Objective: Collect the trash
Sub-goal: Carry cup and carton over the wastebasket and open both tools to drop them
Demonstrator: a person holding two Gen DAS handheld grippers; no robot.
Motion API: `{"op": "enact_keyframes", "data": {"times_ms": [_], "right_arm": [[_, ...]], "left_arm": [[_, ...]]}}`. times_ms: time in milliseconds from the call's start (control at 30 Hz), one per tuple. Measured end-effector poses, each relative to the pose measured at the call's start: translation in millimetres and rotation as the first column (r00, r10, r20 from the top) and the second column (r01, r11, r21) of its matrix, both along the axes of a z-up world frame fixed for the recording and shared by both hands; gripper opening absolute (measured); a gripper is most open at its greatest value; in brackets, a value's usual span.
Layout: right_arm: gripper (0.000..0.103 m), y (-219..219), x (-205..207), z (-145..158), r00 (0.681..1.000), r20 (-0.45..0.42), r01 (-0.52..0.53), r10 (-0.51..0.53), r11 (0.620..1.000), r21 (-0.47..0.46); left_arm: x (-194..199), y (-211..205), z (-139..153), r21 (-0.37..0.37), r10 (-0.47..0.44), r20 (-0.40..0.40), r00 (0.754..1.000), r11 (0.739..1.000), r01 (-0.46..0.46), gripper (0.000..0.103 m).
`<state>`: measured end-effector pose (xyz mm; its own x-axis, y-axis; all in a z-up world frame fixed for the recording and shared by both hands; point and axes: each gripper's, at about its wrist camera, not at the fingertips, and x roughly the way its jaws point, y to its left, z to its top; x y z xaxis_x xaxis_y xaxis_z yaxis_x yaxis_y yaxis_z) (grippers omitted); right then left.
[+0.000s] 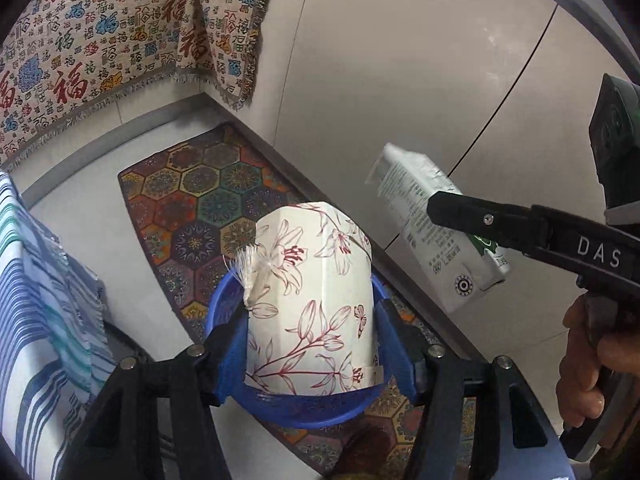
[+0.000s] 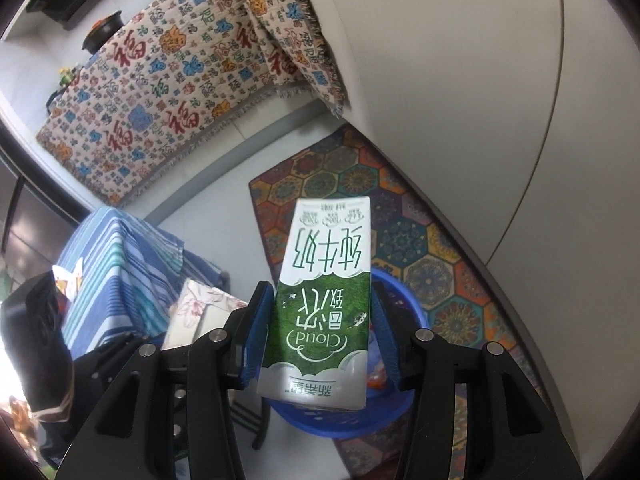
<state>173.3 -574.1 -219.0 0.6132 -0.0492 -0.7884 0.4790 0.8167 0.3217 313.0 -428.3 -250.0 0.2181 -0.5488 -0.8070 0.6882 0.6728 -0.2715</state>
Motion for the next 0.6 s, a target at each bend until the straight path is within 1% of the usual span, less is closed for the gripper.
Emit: {"op": "enact_keyframes", "data": {"times_ms": [33,67,100,233,333,467,567,600], "right_arm": [[0.064,-2,0,-1,1.000,0.010,0.007,-0.007,1.000,0.011],[0.073,-3,-1,-1,1.000,0.022,0.015,-0.016,1.000,0.021],[0.081,-5,-2,0,0.999,0.035,0.025,-0.025,0.999,0.023],[0.081,-9,-8,7,0.996,0.066,0.062,-0.063,0.998,0.016],[0.081,-10,-12,15,0.992,0.089,0.086,-0.086,0.996,0.005],[0.081,-5,-15,26,0.989,0.112,0.096,-0.091,0.995,-0.039],[0.085,5,-15,35,0.990,0.115,0.092,-0.079,0.990,-0.104],[0.089,10,-14,38,0.991,0.114,0.088,-0.074,0.988,-0.125]], "left_arm": [[1,-2,-1,-0.012,-0.009,0.002,1.000,1.000,0.009,0.069],[2,-4,-4,-0.014,-0.016,0.005,1.000,1.000,0.016,0.073],[4,-6,-7,-0.006,-0.013,0.011,1.000,1.000,0.013,0.079],[11,-7,-11,0.005,0.013,0.013,1.000,1.000,-0.013,0.080],[12,2,-5,-0.014,0.040,0.009,0.999,0.999,-0.040,0.080],[4,21,15,-0.050,0.068,0.024,0.997,0.997,-0.067,0.080],[-13,48,37,-0.079,0.080,0.042,0.996,0.994,-0.076,0.080],[-22,61,46,-0.091,0.084,0.054,0.995,0.993,-0.079,0.080]]}}
